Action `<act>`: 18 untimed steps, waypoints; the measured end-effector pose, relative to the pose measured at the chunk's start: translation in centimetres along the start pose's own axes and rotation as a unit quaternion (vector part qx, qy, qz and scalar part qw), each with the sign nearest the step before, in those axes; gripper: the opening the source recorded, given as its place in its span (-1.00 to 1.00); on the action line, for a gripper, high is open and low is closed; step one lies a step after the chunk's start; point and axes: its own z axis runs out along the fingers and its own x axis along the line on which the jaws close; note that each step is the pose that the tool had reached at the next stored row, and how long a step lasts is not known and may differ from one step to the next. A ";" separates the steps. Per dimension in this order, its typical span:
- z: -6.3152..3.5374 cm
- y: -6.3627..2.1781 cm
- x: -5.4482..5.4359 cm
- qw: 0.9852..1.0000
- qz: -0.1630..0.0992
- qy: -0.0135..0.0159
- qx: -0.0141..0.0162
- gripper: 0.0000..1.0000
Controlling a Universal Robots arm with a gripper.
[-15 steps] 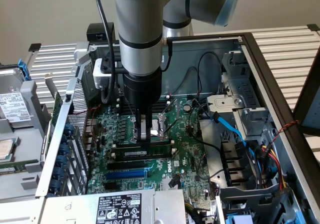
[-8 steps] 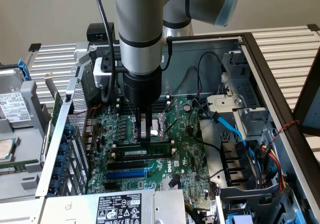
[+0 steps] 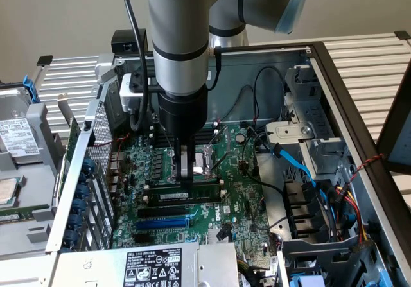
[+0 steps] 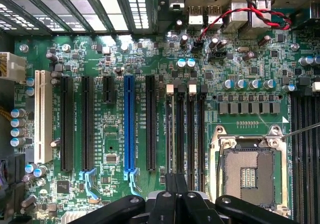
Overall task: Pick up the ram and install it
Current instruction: 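Press down the ram until it locks into place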
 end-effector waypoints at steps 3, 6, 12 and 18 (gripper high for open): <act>-0.05 0.00 0.0 1.000 0.000 0.000 0.000 -0.80; -0.08 0.00 0.0 1.000 0.000 0.000 0.000 -0.80; -0.01 0.00 0.0 1.000 0.000 0.000 0.000 -0.80; 0.01 0.00 0.0 1.000 0.000 0.000 0.000 -0.80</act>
